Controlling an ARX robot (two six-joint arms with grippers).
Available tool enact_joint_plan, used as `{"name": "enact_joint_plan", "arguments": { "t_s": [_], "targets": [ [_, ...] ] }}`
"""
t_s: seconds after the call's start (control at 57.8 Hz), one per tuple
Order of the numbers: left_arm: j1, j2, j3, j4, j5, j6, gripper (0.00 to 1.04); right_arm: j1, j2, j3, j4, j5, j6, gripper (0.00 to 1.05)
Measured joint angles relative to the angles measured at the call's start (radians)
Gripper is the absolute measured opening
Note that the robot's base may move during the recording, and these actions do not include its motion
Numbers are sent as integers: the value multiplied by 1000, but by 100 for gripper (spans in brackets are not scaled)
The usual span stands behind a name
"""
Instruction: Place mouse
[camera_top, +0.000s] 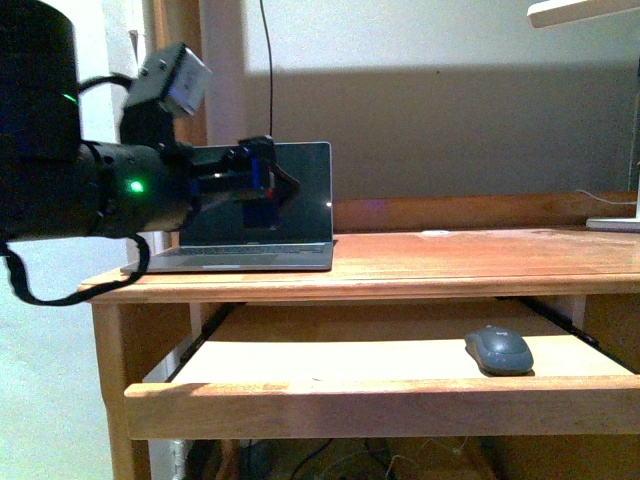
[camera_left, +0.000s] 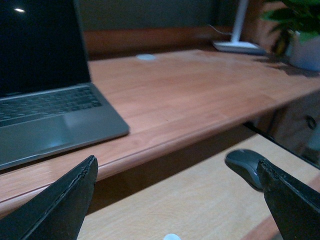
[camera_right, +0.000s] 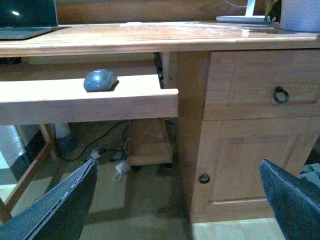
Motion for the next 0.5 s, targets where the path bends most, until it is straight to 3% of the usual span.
{"name": "enact_joint_plan", "arguments": {
  "t_s": [0.121, 0.208, 0.26, 0.381, 0.502],
  "targets": [
    [-16, -192, -207, 63, -157, -35, 97, 0, 0, 0, 0, 0, 0, 97],
    [-45, -381, -369, -51, -456, 8, 82, 0, 0, 0, 0, 0, 0, 97],
    [-46, -498, -485, -77, -559, 21, 73, 0, 0, 0, 0, 0, 0, 97],
    [-50, -796, -732, -184, -621, 32, 53, 0, 0, 0, 0, 0, 0, 97],
    [-67, -1284, -986, -435, -620, 39, 23, 0, 0, 0, 0, 1, 0, 97]
  ]
}}
